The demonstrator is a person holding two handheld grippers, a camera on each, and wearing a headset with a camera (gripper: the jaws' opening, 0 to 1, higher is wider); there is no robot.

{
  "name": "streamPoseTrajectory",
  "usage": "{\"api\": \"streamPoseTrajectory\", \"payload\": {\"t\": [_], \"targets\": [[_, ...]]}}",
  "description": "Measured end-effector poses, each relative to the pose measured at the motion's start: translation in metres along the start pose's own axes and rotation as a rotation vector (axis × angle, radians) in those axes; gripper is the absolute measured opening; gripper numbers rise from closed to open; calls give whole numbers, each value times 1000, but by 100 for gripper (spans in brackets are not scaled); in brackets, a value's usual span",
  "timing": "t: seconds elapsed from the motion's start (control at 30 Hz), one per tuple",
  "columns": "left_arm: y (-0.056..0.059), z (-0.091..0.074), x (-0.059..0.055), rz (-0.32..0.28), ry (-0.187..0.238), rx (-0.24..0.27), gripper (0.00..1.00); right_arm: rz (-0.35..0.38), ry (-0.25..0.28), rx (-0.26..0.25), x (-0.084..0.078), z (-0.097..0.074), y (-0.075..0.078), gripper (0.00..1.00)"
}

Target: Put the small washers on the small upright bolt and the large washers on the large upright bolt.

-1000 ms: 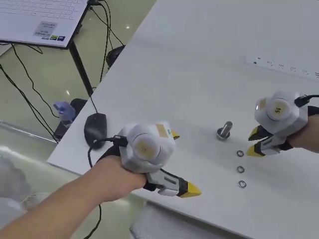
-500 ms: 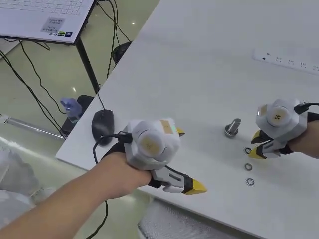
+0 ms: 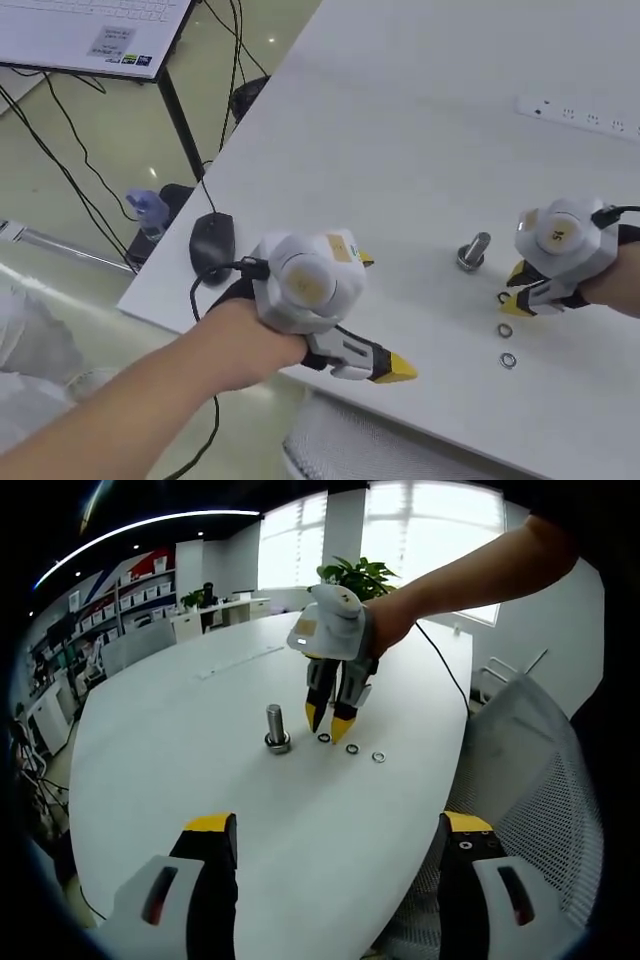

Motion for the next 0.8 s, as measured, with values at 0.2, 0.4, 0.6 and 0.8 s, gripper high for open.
{"api": "streamPoseTrajectory", "payload": {"t": [0.2,0.4,0.6,0.8], "targets": [[1,-1,-1,0,3,2,82,3,-3,-5,0,0,-1,20],[1,0,-2,0,-1,2,81,14,-4,-16,1,1,-2,15],[1,1,-3,-1,-5,4,81,27,-20,-19,2,1,-1,13],[2,1,-1,-1,-2,5,81,73,-24,-27,1,1,0,13]]}}
Point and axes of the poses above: the centre of the closed fingertips' face, and the gripper's own axes: z roughly forward along the fingers, y roughly to its right, x roughly out of its top, the point moved 4 cm from there along -z, roughly backward along the fingers, and after that the axes turned 8 degrees about -x, right-handed, at the moved point
